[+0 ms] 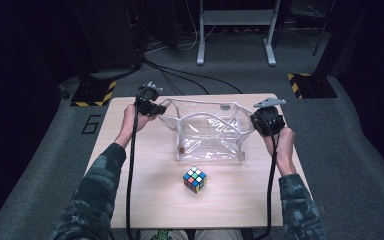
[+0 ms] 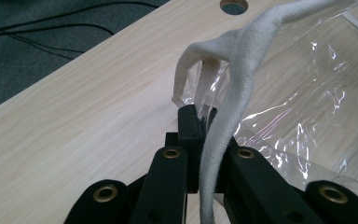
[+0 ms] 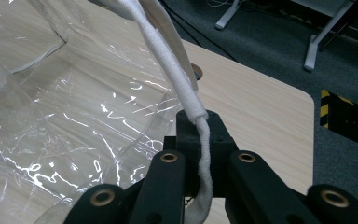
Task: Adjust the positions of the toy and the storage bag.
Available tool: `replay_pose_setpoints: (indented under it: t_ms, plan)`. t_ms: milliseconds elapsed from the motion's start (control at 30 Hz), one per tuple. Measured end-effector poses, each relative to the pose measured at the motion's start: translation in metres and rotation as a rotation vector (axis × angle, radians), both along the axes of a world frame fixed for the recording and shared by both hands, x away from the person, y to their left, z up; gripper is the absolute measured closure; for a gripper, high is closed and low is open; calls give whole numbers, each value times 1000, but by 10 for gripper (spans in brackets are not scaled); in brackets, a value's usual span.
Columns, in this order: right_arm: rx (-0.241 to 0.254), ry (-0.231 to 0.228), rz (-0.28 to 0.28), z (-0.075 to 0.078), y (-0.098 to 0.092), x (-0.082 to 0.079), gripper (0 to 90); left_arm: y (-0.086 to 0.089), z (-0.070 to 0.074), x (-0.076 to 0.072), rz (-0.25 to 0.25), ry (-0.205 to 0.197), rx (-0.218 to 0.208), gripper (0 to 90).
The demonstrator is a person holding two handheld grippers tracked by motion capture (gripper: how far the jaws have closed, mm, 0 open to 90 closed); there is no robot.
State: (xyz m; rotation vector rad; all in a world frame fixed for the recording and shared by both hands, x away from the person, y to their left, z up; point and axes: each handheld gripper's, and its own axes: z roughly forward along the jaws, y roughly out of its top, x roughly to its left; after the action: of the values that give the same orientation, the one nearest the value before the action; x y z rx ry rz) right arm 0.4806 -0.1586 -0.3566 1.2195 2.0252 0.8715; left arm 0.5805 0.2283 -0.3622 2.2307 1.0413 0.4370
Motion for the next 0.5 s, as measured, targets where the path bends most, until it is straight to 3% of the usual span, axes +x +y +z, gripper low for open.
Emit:
replay_pose_setpoints:
  t_ms: [500]
  plan:
    - [-18,59,26,-11,27,16,873,21,-17,8,49,34,7,882]
